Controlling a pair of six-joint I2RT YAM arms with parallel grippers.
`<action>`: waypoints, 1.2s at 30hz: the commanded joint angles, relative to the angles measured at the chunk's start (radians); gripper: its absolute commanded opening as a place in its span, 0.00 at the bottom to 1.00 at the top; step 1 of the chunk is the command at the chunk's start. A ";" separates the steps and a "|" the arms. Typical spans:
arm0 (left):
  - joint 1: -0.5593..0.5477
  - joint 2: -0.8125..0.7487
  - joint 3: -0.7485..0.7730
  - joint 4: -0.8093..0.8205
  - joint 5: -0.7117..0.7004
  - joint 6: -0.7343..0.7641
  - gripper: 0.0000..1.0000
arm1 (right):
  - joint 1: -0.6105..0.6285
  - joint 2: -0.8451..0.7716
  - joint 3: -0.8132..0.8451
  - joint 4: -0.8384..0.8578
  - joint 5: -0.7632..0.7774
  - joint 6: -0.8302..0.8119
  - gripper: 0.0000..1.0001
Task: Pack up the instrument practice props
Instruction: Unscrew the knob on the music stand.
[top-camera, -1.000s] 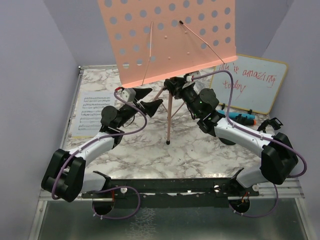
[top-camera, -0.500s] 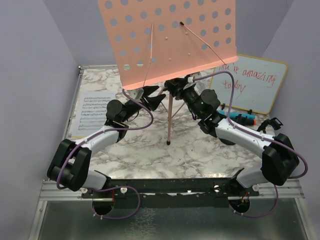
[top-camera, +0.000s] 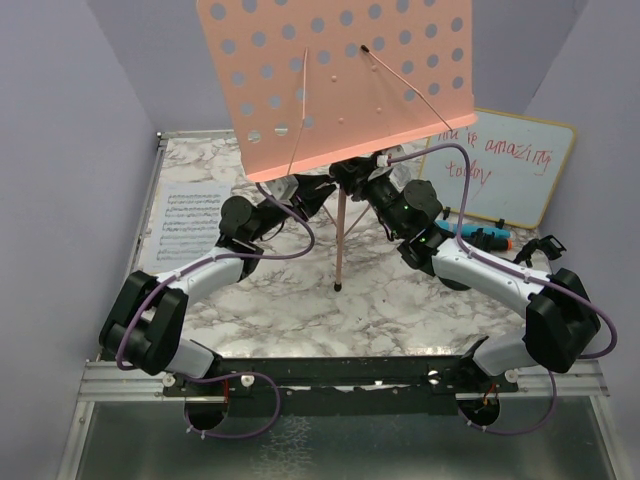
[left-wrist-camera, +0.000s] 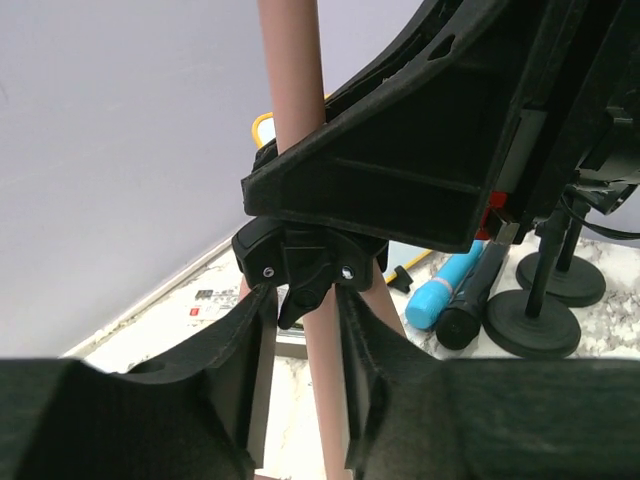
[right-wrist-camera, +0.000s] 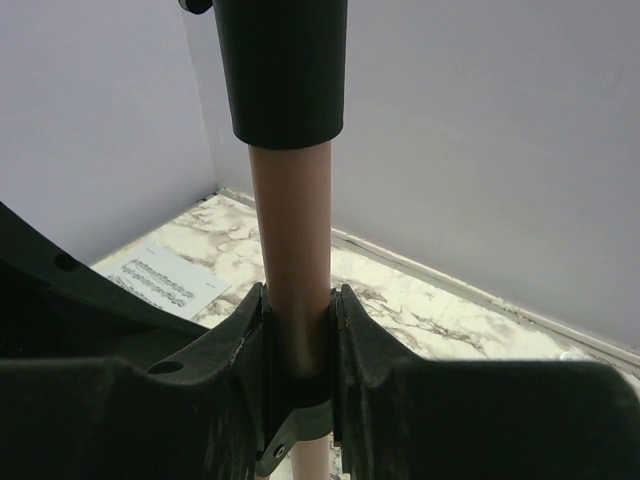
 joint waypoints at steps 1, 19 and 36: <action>-0.010 0.015 0.028 0.034 0.022 0.013 0.31 | -0.005 -0.001 -0.023 -0.045 -0.019 -0.009 0.00; -0.010 0.013 -0.003 0.026 -0.261 -0.831 0.00 | -0.005 0.028 -0.046 -0.025 0.013 0.014 0.00; -0.008 -0.164 -0.004 -0.346 -0.368 -1.621 0.00 | -0.005 0.038 -0.018 -0.113 0.127 0.108 0.00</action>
